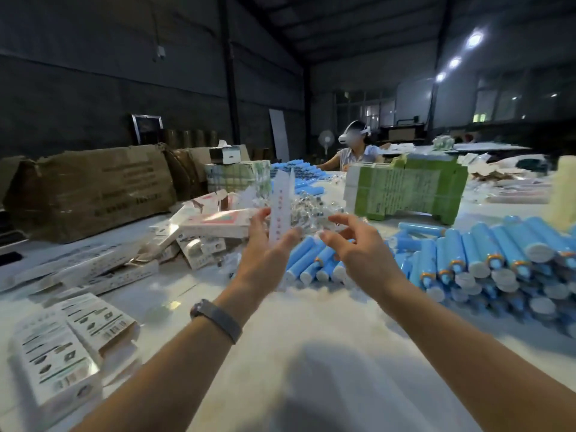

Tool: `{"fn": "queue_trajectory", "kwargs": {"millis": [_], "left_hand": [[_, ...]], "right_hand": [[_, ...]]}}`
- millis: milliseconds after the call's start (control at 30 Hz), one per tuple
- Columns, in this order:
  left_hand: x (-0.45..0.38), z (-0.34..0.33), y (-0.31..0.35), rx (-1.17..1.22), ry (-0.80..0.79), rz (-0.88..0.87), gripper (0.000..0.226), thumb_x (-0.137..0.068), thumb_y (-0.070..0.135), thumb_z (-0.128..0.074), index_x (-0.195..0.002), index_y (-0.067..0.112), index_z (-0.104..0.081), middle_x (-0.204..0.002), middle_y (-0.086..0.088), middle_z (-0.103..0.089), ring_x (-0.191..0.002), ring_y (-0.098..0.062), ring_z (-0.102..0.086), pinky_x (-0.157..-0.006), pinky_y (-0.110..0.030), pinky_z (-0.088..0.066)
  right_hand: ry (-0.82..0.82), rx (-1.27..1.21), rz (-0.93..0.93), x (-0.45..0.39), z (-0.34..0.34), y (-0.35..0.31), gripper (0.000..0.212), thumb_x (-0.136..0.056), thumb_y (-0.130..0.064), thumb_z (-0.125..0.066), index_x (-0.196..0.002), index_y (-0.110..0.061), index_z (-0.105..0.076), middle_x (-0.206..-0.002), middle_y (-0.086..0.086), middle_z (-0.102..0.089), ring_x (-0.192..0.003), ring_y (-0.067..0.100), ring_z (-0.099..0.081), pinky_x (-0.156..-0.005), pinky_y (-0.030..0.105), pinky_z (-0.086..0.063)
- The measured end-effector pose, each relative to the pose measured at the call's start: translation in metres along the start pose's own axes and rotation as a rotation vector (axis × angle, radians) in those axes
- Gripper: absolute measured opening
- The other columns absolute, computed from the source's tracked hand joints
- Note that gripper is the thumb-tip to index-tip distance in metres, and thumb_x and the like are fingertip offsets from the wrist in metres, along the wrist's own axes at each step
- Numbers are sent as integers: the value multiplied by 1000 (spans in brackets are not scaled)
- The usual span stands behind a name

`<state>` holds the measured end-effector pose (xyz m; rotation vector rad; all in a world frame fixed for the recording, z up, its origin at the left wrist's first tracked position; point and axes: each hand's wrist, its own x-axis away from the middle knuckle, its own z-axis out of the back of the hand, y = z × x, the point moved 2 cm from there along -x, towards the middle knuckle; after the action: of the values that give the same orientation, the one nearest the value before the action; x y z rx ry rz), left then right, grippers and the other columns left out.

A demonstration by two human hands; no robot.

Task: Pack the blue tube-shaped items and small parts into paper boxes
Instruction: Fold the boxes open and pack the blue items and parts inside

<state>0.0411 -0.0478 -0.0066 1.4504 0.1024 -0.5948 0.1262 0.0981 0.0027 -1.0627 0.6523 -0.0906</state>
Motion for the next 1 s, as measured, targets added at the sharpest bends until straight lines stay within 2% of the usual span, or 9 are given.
{"fn": "queue_trajectory", "kwargs": {"millis": [100, 233, 333, 433, 533, 667, 833, 933, 1000], "left_hand": [[25, -46, -2, 258, -180, 16, 29, -105, 35, -47, -134, 33, -42, -121, 0, -60, -92, -7, -64, -76, -29, -56], [48, -67, -12, 285, -345, -79, 50, -90, 33, -52, -139, 30, -40, -125, -2, -61, -99, -9, -60, -93, -31, -48], [51, -63, -16, 274, -414, -125, 57, -87, 35, -61, -140, 35, -39, -129, -12, -57, -102, -19, -59, -91, -38, -48], [51, -58, -17, 321, -380, -149, 66, -74, 33, -74, -133, 37, -43, -115, -7, -58, -95, -16, -59, -77, -27, -51], [50, -52, -20, 307, -358, -138, 78, -65, 29, -82, -130, 41, -41, -115, -5, -59, -98, -16, -65, -78, -33, -56], [48, -47, -22, 285, -374, -129, 72, -66, 39, -79, -123, 40, -35, -106, -11, -67, -93, -17, -69, -77, -31, -56], [49, -43, -21, 318, -412, -115, 56, -82, 38, -71, -126, 39, -37, -102, -9, -72, -95, -13, -71, -77, -23, -56], [49, -42, -18, 263, -334, -184, 47, -78, 32, -76, -120, 30, -54, -100, 1, -72, -97, -16, -71, -77, -26, -58], [48, -42, -16, 249, -270, -244, 35, -78, 25, -76, -108, 38, -63, -96, 1, -71, -91, -17, -72, -74, -25, -58]], "right_hand": [[9, -168, -123, -3, 11, 2, 51, -93, -43, -60, -138, -25, -47, -109, -2, -65, -96, 12, -63, -87, 37, -51], [-18, -292, -86, 7, 24, 1, 26, -91, -30, -68, -116, -27, -63, -106, 12, -70, -74, 2, -67, -56, 13, -46], [-64, -277, -21, 13, 31, 2, 29, -90, -23, -69, -119, -27, -63, -105, 9, -70, -83, 11, -70, -63, 16, -48], [-121, -313, 66, 17, 30, -2, 33, -92, -8, -64, -124, -16, -61, -105, 12, -71, -88, 21, -71, -73, 31, -57], [-214, -383, 131, 19, 26, -2, 36, -89, -6, -61, -125, -3, -58, -104, 12, -71, -89, 21, -69, -74, 33, -58], [-310, -474, 122, 19, 26, 2, 39, -89, -11, -63, -127, -9, -57, -109, 9, -73, -99, 25, -69, -90, 46, -54], [-366, -527, 85, 18, 29, 7, 34, -87, -10, -61, -120, -14, -61, -106, 6, -73, -97, 25, -70, -84, 34, -57], [-401, -539, 54, 17, 28, 8, 36, -85, -12, -59, -121, -15, -62, -109, 6, -71, -100, 24, -67, -86, 35, -55], [-422, -524, 42, 17, 26, 8, 40, -85, -15, -59, -125, -16, -61, -114, 4, -70, -104, 22, -66, -86, 35, -54]]}}
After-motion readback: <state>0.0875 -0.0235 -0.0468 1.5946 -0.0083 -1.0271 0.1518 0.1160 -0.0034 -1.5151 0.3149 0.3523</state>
